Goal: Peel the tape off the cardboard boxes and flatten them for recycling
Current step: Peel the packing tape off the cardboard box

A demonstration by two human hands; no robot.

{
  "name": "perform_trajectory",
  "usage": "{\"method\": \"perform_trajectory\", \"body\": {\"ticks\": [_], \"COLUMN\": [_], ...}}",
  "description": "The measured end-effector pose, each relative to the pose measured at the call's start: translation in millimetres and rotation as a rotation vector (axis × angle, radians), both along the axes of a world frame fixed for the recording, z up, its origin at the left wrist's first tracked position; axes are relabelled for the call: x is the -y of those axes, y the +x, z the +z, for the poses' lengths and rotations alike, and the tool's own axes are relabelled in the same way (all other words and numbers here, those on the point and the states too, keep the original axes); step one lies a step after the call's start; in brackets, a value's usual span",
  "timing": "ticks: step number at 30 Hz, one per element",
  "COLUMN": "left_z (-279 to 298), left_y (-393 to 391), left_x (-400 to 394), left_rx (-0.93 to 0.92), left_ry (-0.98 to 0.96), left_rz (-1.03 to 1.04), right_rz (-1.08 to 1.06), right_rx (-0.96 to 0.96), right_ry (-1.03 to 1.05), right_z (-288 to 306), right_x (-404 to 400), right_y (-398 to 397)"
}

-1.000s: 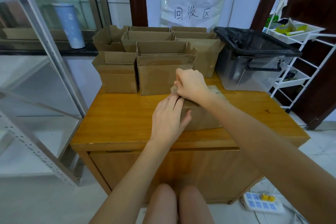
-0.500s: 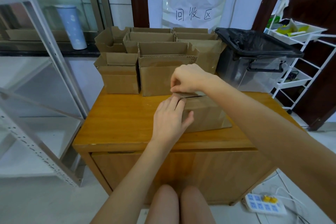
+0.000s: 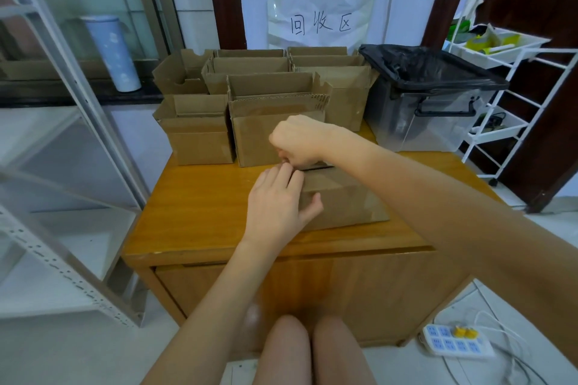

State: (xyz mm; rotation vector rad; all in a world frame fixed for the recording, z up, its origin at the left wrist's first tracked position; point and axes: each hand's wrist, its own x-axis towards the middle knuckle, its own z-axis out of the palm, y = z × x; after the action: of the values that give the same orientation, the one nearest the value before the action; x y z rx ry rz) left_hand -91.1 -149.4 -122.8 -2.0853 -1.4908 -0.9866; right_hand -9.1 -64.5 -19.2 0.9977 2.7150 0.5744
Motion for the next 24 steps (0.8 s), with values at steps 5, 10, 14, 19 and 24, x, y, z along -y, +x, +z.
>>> {"method": "perform_trajectory", "body": {"ticks": [5,10,14,19,24], "left_z": [-3,-8,-11,-15,-12], "left_y": [-18,-15,-10,-7,-9], "left_x": [9,12,13,14,14], "left_rx": [0.04,0.019,0.012,0.009,0.004], "left_ry": [-0.029,-0.027,-0.02,0.033,0.057], "left_rz": [-0.038,-0.012,0.003,0.01,-0.004], "right_rz": [-0.021,-0.124,-0.075,-0.134,-0.296], "right_rx": [-0.12,-0.372,-0.355,-0.167,-0.141], "right_ry": [-0.078,-0.226,-0.403,-0.589,-0.74], "right_z": [-9,-16,1,7,9], "right_x": [1,-3,-7,-12,-28], "right_y": [-7,4,11,-9,-17]}}
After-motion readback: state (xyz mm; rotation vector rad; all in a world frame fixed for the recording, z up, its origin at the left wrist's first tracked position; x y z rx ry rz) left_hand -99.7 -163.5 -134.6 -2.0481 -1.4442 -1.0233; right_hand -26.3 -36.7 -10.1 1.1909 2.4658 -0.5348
